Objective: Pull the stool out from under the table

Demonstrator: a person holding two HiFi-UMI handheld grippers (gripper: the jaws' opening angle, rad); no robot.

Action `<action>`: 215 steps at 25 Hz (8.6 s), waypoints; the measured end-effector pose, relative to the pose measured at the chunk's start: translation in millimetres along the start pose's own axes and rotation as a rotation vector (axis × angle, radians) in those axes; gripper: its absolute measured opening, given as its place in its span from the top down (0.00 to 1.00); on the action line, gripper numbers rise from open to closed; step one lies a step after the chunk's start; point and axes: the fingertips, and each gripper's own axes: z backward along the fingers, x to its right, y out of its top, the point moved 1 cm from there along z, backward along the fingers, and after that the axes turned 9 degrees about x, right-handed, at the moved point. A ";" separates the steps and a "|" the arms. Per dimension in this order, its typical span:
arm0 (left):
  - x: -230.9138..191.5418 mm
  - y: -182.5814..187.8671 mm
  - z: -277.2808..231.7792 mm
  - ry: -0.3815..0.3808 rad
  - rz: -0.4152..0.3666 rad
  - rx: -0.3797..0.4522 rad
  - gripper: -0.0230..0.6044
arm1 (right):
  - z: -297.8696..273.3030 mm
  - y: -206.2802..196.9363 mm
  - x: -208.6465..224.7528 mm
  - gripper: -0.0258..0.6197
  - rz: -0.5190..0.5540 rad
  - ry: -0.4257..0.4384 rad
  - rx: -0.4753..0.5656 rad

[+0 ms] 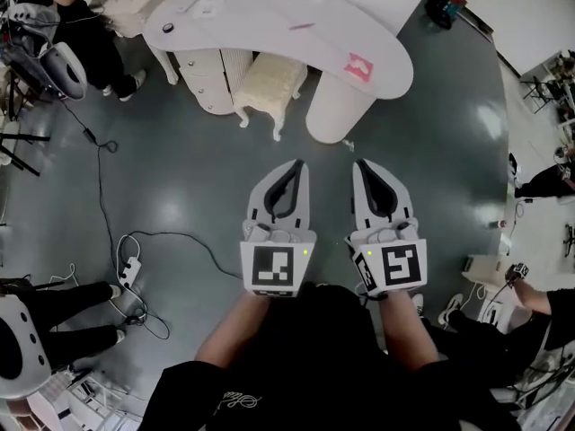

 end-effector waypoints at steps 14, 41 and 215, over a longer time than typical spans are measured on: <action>-123.4 -7.6 5.3 0.171 -0.038 -0.051 0.95 | -123.0 -6.5 -79.0 0.95 -0.009 0.204 0.007; -277.6 -43.5 -178.1 0.163 -0.115 -0.196 0.95 | -353.6 -109.4 -8.5 0.95 -0.091 0.202 -0.128; -318.8 -636.7 178.9 -0.937 -1.371 -0.781 0.54 | -92.0 -654.5 -327.6 0.57 0.766 0.287 -0.942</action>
